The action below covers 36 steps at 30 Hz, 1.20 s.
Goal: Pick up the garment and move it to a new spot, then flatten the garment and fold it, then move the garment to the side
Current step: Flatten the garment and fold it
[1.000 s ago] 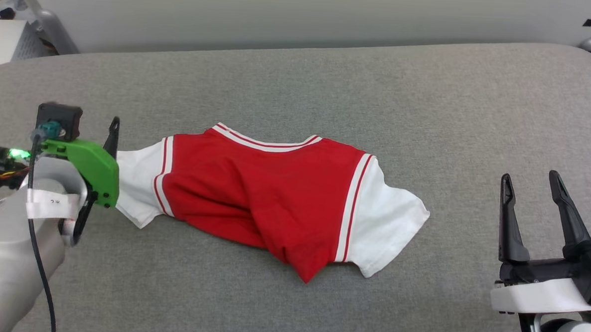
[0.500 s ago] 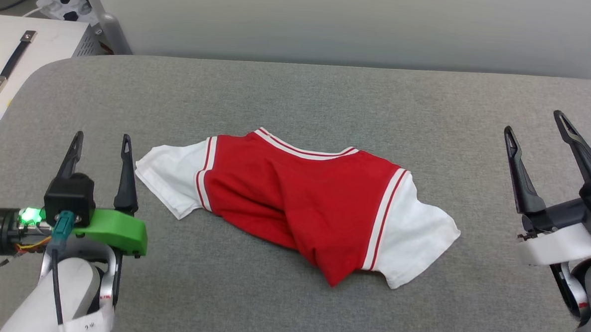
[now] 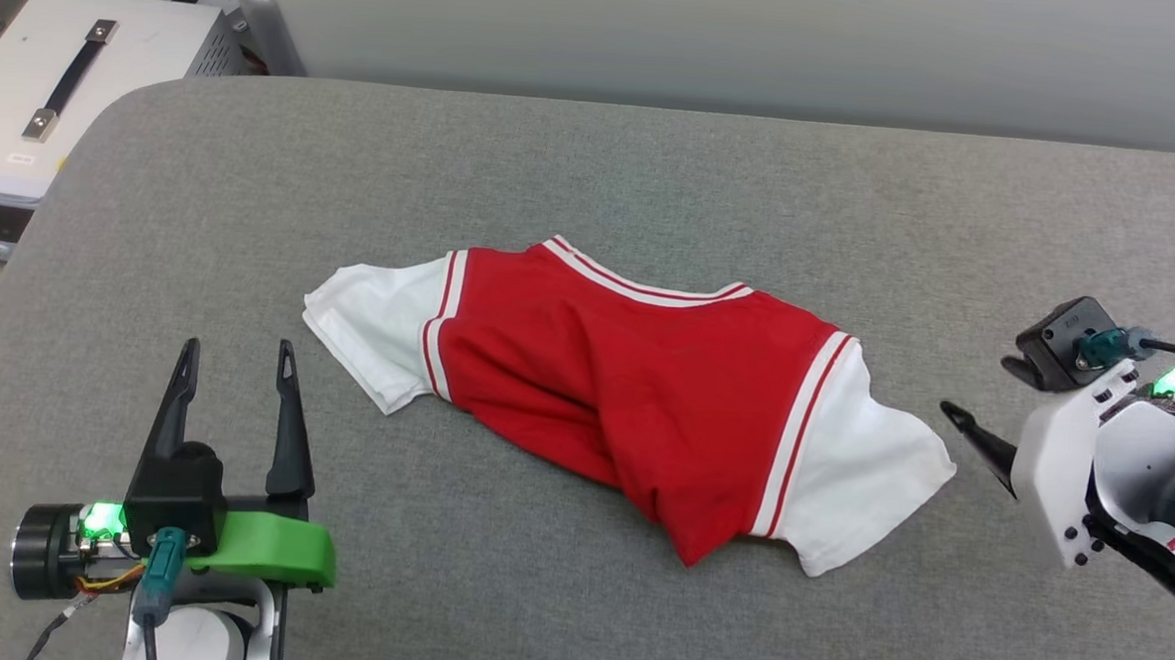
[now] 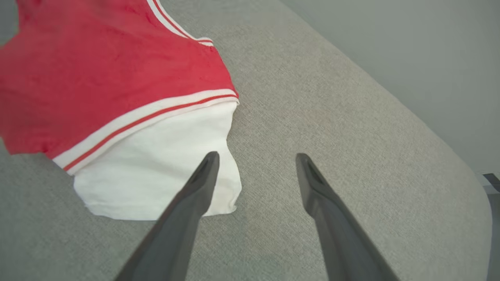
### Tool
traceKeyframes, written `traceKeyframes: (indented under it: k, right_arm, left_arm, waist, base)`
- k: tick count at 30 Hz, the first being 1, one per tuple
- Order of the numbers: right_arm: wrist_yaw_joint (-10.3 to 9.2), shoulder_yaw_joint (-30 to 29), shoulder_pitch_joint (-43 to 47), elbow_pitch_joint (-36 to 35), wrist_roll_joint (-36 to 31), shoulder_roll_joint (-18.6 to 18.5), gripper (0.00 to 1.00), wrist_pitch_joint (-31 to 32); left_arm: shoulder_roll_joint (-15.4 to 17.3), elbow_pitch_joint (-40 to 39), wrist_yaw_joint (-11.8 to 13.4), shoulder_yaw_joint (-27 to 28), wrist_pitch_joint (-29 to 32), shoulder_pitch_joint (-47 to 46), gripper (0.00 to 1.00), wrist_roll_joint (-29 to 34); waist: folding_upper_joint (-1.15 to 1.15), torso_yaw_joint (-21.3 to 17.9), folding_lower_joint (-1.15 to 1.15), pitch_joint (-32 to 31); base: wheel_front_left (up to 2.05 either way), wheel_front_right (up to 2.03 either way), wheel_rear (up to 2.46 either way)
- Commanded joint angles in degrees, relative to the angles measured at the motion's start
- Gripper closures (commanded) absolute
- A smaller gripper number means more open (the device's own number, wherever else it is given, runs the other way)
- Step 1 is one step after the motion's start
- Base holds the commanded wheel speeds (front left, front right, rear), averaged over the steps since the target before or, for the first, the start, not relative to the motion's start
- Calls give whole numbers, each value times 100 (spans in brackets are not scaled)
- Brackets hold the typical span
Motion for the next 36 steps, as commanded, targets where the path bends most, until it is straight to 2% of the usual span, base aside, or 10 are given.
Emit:
traceKeyframes:
  k: [1, 4, 8, 14, 25, 26, 27, 31, 33, 36]
  right_arm:
    - [-4, 142, -145, -4, 242, -91, 0, 266]
    - [-4, 478, -332, 27, 533, -338, 0, 818]
    - [-4, 787, -558, 92, 787, -420, 0, 1091]
    - [-4, 1297, -991, 490, 857, -400, 0, 1158]
    - [-4, 2362, -1030, 1133, 1165, -317, 0, 1202]
    - [-4, 2437, -1048, 1149, 1201, -307, 53, 1165]
    - [-4, 2484, -1070, 1164, 1226, -293, 100, 1123]
    - [-4, 2554, -1330, 1189, 1267, -234, 100, 514]
    - [-4, 2336, -1397, 1168, 1288, -293, 100, 17]
    - [-4, 2060, -1358, 1161, 1306, -409, 100, -305]
  left_arm:
    - [-106, -14, -83, 85, -32, 59, 0, 98]
    - [-314, -8, -261, 232, -32, 21, 0, 242]
    - [-553, 9, -477, 364, -32, -79, 0, 430]
    - [-862, -21, -716, 551, -32, -298, 0, 704]
    - [-1117, 21, -953, 798, -32, -428, 0, 949]
    - [-1125, 23, -968, 825, -32, -422, 0, 964]
    - [-1128, 15, -976, 848, -32, -417, 0, 978]
    - [-1093, 58, -1068, 974, -32, -373, 0, 1047]
    - [-1005, 167, -1194, 1070, -33, -355, 0, 1030]
    - [-905, 259, -1298, 1144, -33, -387, 0, 1032]
  waist:
    - [0, 101, 0, 116]
    - [0, 207, 0, 260]
    - [0, 345, 0, 471]
    - [0, 558, 0, 828]
    - [0, 677, 0, 1032]
    - [0, 659, 0, 1016]
    - [0, 635, 0, 997]
    - [0, 421, 0, 754]
    - [0, 246, 0, 526]
    - [0, 98, 0, 381]
  base:
    - [0, 0, 0]
    - [0, 0, 0]
    - [0, 0, 0]
    - [0, 0, 0]
    - [0, 0, 0]
    - [0, 0, 0]
    - [0, 0, 0]
    - [0, 0, 0]
    - [0, 0, 0]
    - [0, 0, 0]
